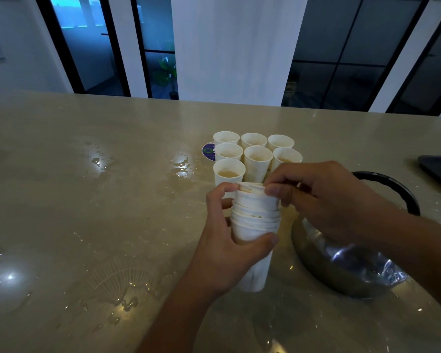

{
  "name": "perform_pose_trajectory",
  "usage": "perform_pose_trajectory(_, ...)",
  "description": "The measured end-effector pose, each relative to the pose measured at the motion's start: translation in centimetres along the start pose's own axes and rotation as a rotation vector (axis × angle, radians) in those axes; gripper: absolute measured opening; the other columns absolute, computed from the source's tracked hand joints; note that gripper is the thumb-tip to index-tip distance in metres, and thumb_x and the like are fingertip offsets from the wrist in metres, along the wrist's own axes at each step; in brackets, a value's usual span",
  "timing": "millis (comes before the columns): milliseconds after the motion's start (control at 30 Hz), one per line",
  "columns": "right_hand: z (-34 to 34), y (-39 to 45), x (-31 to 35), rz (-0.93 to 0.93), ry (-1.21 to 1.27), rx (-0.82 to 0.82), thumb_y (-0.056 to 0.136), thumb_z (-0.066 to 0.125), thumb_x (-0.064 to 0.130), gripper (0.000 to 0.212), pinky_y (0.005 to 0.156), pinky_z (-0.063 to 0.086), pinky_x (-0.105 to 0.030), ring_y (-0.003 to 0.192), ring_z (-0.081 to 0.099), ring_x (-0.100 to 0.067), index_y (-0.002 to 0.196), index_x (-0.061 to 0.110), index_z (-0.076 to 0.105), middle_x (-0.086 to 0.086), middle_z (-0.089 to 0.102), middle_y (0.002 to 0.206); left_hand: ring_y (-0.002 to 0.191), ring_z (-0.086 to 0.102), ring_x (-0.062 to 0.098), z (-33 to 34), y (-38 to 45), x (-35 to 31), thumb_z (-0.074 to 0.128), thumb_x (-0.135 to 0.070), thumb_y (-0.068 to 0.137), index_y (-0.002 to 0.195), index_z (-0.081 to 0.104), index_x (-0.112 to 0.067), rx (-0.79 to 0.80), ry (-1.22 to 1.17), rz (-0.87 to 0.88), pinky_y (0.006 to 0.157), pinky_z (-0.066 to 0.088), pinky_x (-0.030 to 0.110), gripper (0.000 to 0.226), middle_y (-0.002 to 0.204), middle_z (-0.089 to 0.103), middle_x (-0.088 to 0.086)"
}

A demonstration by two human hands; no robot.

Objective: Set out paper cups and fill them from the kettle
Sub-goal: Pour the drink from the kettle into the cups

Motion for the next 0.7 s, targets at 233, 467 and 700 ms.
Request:
perform_pose_trajectory(233, 0.6, 0.3, -0.5, 0.092, -0.030, 0.083, 0.089, 0.049, 0.049, 0.013, 0.067, 0.043, -0.015, 0.086, 0.056, 0.006, 0.089, 0.046, 0.062, 0.029, 0.063, 0.082, 0.096, 0.061, 0.015, 0.9, 0.4, -0.2, 0.082, -0.045, 0.064, 0.113, 0.017, -0.069, -0.052, 0.265, 0.050, 0.078, 0.058, 0.023, 0.084, 0.115, 0.050, -0.020)
perform_pose_trajectory(467, 0.4, 1.1, 0.4, 0.099, -0.143, 0.032, 0.099, 0.052, 0.035, 0.016, 0.065, 0.036, -0.014, 0.077, 0.054, 0.007, 0.096, 0.034, 0.068, 0.028, 0.056, 0.078, 0.091, 0.062, 0.019, 0.8, 0.9, -1.2, 0.080, -0.050, 0.062, 0.114, 0.021, -0.054, -0.145, 0.381, 0.117, 0.078, 0.059, 0.033, 0.079, 0.116, 0.054, -0.008)
perform_pose_trajectory(700, 0.1, 1.0, 1.1, 0.041, -0.238, -0.062, 0.099, 0.050, 0.032, 0.022, 0.063, 0.033, -0.007, 0.083, 0.047, 0.019, 0.102, 0.026, 0.071, 0.035, 0.043, 0.072, 0.090, 0.059, 0.015, 0.4, 0.7, -1.8, 0.086, -0.043, 0.067, 0.105, 0.006, -0.065, -0.161, 0.447, 0.130, 0.076, 0.053, 0.020, 0.091, 0.116, 0.046, -0.016)
Point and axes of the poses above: each hand's wrist, its own y-axis towards the middle knuckle, its own z-axis out of the palm, x = y × z, the point moved 3 cm from there along y, towards the middle knuckle
